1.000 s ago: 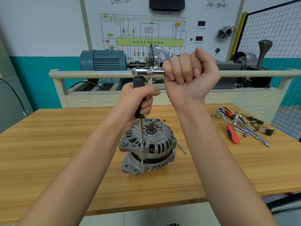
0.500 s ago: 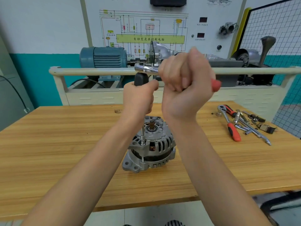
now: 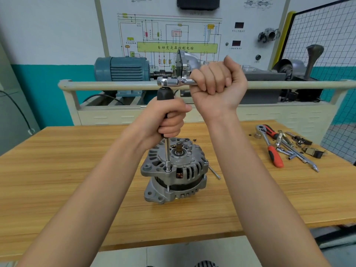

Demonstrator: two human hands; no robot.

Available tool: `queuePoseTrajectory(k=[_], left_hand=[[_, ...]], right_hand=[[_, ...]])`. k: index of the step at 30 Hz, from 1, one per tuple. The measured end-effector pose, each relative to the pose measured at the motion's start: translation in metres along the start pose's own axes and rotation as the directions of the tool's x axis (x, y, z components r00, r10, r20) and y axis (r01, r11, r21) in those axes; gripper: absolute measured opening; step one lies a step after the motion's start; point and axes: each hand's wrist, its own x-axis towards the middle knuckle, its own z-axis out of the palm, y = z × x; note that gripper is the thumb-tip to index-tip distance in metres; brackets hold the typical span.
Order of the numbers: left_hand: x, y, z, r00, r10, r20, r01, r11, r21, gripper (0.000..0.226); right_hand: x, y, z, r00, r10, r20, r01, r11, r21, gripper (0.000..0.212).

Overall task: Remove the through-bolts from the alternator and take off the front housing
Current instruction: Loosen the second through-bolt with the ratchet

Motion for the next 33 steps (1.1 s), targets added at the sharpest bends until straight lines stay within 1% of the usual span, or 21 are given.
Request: queuePoseTrajectory(k=[2,4,6,7,8,9,10,11,12,13,14,15,17,18,20,22,24,26,28,31,33], left_hand=[[0.001,-0.001,0.002,0.998,-0.005,-0.065,0.006,1.0,0.008,0.047],[0.001,-0.003,0.005,0.98,0.028,-0.195,-0.02,0.999,0.043,0.052],[0.003,-0.006,0.011,0.932,0.068,-0.355,-0.047,0.997,0.067,0.049],[0.004,-0.008,0.015,0.901,0.084,-0.426,-0.058,0.996,0.074,0.047],[0.006,-0.009,0.02,0.869,0.097,-0.486,-0.065,0.994,0.082,0.044],[0.007,-0.009,0.023,0.838,0.108,-0.535,-0.067,0.993,0.096,0.042],[0.008,-0.009,0.026,0.811,0.118,-0.574,-0.064,0.991,0.114,0.038],[0.009,-0.009,0.026,0.789,0.125,-0.601,-0.059,0.99,0.128,0.036],[0.009,-0.008,0.026,0.779,0.128,-0.614,-0.057,0.989,0.133,0.034],[0.009,-0.008,0.024,0.783,0.127,-0.609,-0.061,0.99,0.129,0.035],[0.009,-0.008,0.023,0.8,0.125,-0.588,-0.065,0.99,0.122,0.036],[0.007,-0.008,0.021,0.823,0.122,-0.555,-0.066,0.991,0.12,0.038],[0.005,-0.009,0.015,0.881,0.117,-0.458,-0.066,0.99,0.127,0.042],[0.004,-0.008,0.012,0.916,0.109,-0.385,-0.07,0.991,0.114,0.042],[0.002,-0.005,0.007,0.978,0.062,-0.197,-0.052,0.997,0.053,0.037],[0.001,-0.001,0.003,0.999,0.009,-0.034,-0.009,1.0,0.02,0.034],[0.001,-0.001,0.001,1.0,-0.015,0.007,0.015,1.0,0.023,0.038],[0.002,-0.001,0.002,0.999,-0.021,-0.045,0.021,1.0,0.006,0.044],[0.002,-0.004,0.004,0.984,0.008,-0.179,-0.007,1.0,0.007,0.051],[0.006,-0.009,0.012,0.908,0.077,-0.411,-0.063,0.997,0.046,0.047],[0.01,-0.011,0.018,0.845,0.106,-0.524,-0.08,0.994,0.072,0.043]], right_hand=[[0.0,0.001,0.0,0.999,-0.018,-0.036,0.017,1.0,-0.012,0.047],[-0.005,0.004,0.003,0.998,-0.065,-0.01,0.064,0.997,-0.052,0.049],[-0.014,0.008,0.005,0.981,-0.144,0.131,0.165,0.973,-0.164,0.055],[-0.02,0.012,0.008,0.954,-0.195,0.228,0.251,0.935,-0.251,0.056],[-0.026,0.018,0.01,0.912,-0.249,0.324,0.357,0.873,-0.332,0.054],[-0.031,0.024,0.012,0.861,-0.31,0.404,0.473,0.781,-0.408,0.05],[-0.035,0.03,0.014,0.807,-0.36,0.469,0.574,0.666,-0.476,0.044],[-0.038,0.035,0.016,0.763,-0.383,0.521,0.64,0.56,-0.526,0.037],[-0.039,0.038,0.017,0.743,-0.388,0.545,0.666,0.502,-0.551,0.033],[-0.037,0.038,0.018,0.751,-0.386,0.535,0.657,0.511,-0.553,0.035],[-0.034,0.036,0.017,0.779,-0.372,0.505,0.62,0.579,-0.529,0.041],[-0.031,0.03,0.016,0.816,-0.333,0.473,0.556,0.677,-0.482,0.046],[-0.024,0.016,0.013,0.89,-0.226,0.395,0.375,0.856,-0.355,0.052],[-0.02,0.008,0.011,0.925,-0.174,0.336,0.279,0.914,-0.293,0.053],[-0.012,-0.002,0.005,0.978,-0.079,0.192,0.109,0.983,-0.151,0.051],[-0.005,-0.004,-0.001,0.997,-0.013,0.074,0.013,1.0,0.001,0.049],[-0.001,-0.002,-0.003,1.0,-0.003,0.015,0.002,0.999,0.045,0.048],[-0.003,0.002,-0.002,0.999,-0.033,0.01,0.033,0.999,0.003,0.047],[-0.007,0.006,0.002,0.996,-0.079,0.05,0.083,0.994,-0.072,0.048],[-0.017,0.013,0.007,0.96,-0.179,0.216,0.23,0.942,-0.242,0.056],[-0.025,0.02,0.011,0.905,-0.24,0.35,0.366,0.86,-0.357,0.053]])
